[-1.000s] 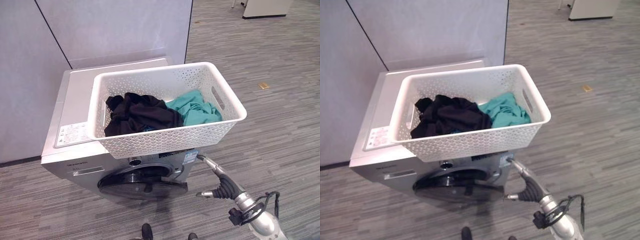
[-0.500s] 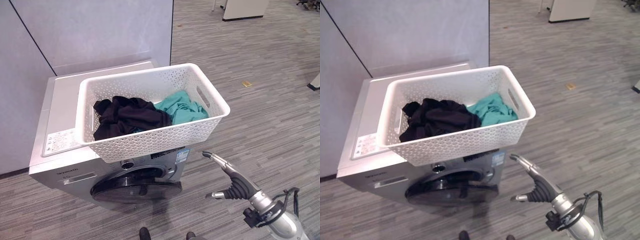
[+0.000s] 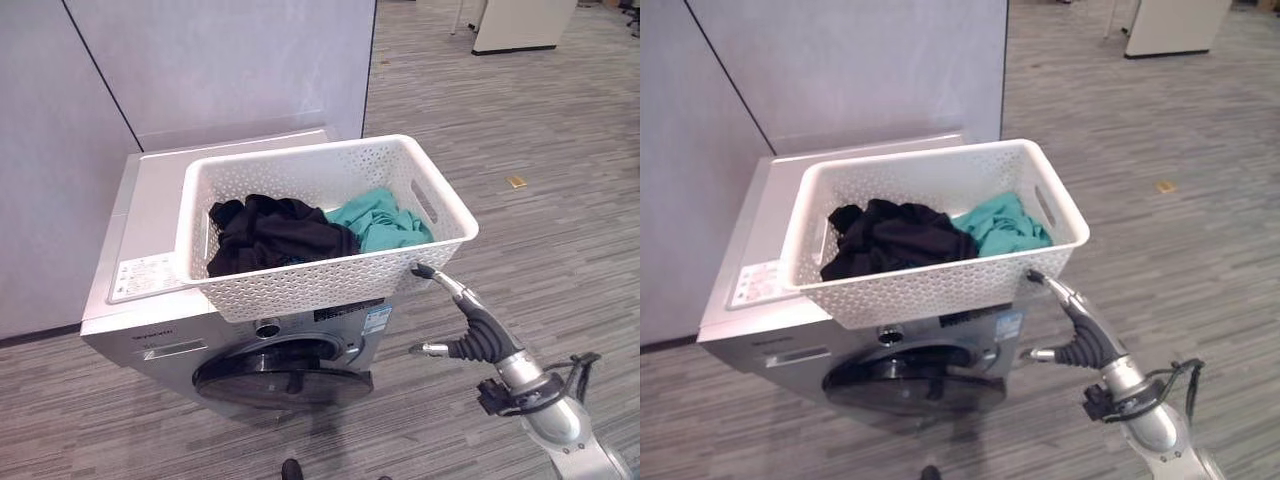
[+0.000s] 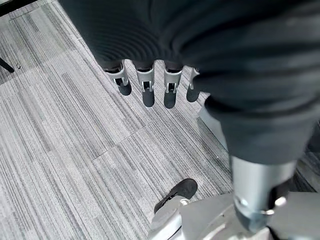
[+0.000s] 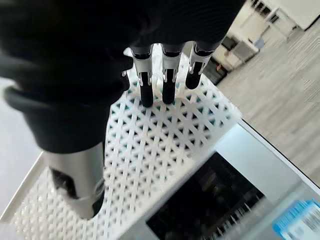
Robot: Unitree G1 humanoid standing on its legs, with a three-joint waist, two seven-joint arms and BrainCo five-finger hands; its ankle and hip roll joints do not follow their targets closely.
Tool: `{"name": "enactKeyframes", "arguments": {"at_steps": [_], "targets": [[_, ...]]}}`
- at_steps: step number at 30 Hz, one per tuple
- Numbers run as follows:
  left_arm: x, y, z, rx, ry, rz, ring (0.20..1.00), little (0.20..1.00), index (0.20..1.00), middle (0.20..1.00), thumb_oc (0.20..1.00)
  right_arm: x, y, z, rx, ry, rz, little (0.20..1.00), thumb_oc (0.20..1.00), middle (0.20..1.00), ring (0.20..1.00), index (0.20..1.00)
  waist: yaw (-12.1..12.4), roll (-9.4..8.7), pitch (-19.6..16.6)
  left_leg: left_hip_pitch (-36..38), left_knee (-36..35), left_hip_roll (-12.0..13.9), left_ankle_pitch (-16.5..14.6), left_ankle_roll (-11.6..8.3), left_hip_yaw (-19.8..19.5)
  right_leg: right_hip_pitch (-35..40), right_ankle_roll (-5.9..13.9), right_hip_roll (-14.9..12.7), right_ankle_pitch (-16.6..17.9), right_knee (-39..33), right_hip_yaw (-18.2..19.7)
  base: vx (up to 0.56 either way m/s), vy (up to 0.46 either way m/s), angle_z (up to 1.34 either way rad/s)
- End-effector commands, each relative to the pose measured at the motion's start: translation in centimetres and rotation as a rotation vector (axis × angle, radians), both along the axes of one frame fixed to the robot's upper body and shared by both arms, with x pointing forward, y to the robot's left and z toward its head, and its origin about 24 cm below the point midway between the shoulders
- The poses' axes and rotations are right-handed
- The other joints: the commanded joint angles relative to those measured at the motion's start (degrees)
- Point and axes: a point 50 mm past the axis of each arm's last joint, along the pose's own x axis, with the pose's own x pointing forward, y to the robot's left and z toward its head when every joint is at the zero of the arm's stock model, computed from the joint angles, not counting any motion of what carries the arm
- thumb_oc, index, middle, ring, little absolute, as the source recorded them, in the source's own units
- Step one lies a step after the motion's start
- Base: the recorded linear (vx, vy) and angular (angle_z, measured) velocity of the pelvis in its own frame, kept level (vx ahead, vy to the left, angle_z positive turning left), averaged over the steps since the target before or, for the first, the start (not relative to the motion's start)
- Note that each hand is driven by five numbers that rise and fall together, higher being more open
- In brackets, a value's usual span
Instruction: Grab the laundry basket,head to the washer,open it,put in the laundry and shut it.
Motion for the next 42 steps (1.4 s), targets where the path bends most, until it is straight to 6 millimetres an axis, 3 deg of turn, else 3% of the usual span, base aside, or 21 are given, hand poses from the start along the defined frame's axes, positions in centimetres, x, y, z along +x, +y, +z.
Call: {"name": "enactKeyframes", "arguments": {"at_steps": [1,11,17,21,27,35,40,42], "targets": [[1.9,-0.8,-0.1,-0.031,-0.030,-0.076,1.000,1.000,1.000,1.000,1.000,1.2,0.5,2.3,-0.010,-0.149,0.017,1.000,1.000,1.000,1.000,1.000,3.9,0.87,1.4,4.0,0.8,3.2,-7.5,-2.02,-4.2,-5.6,2.94,-6.2,4.3,2.5,-3.8,0.01,-0.002,0.03],[2.7,-1.0,0.0,-0.035,-0.051,-0.110,1.000,1.000,1.000,1.000,1.000,4.8,0.7,1.4,-0.064,-0.149,-0.027,1.000,1.000,1.000,1.000,1.000,6.9,1.55,2.8,1.2,0.8,2.7,-6.5,-2.29,-7.2,-5.9,2.45,-6.5,3.7,2.8,-6.5,-0.01,-0.007,0.24],[3.2,-1.0,0.0,-0.031,-0.070,-0.112,1.000,1.000,1.000,1.000,1.000,5.6,1.0,1.3,-0.075,-0.156,-0.028,1.000,1.000,1.000,1.000,1.000,7.9,1.81,3.7,-0.4,0.8,2.6,-5.8,-2.37,-8.5,-6.4,2.27,-6.7,3.4,3.2,-7.9,-0.02,-0.009,0.16],[3.6,-1.1,0.0,-0.025,-0.074,-0.122,1.000,1.000,1.000,1.000,1.000,6.2,2.4,1.2,-0.045,-0.152,0.009,1.000,1.000,1.000,1.000,1.000,8.6,1.98,4.5,-1.8,0.8,2.5,-5.1,-2.61,-9.1,-7.2,2.13,-6.8,3.3,3.3,-8.8,-0.03,-0.008,0.06],[4.4,-1.4,0.1,-0.012,-0.100,-0.128,1.000,1.000,1.000,1.000,1.000,5.7,4.1,0.1,-0.009,-0.099,0.080,1.000,1.000,1.000,1.000,1.000,8.7,1.78,4.7,-2.0,0.8,2.7,-5.1,-2.77,-9.2,-7.1,1.99,-6.5,3.2,3.1,-9.2,0.00,0.000,0.08],[4.1,-1.5,0.0,-0.003,-0.090,-0.122,1.000,1.000,1.000,1.000,1.000,3.9,5.6,-2.8,-0.002,0.063,0.183,1.000,1.000,1.000,1.000,1.000,8.4,1.23,3.9,-1.1,0.8,3.1,-5.7,-2.88,-8.2,-6.7,2.14,-6.3,3.3,2.8,-8.7,0.00,-0.001,-0.01],[5.1,-1.7,0.2,-0.003,-0.129,-0.149,1.000,1.000,1.000,1.000,1.000,2.6,9.1,-4.0,0.016,0.155,0.374,1.000,1.000,1.000,1.000,1.000,8.2,1.48,3.2,-0.1,0.8,3.4,-5.7,-3.16,-8.0,-5.6,1.84,-6.0,2.7,2.9,-8.8,0.00,-0.011,-0.09],[5.2,-1.5,0.2,0.007,-0.136,-0.136,1.000,1.000,1.000,1.000,1.000,2.0,8.9,-4.4,0.023,0.173,0.369,1.000,1.000,1.000,1.000,1.000,7.8,1.48,3.1,0.1,0.8,3.6,-5.7,-3.28,-7.8,-5.3,1.74,-5.9,2.7,2.8,-8.9,0.00,-0.002,-0.02]]}}
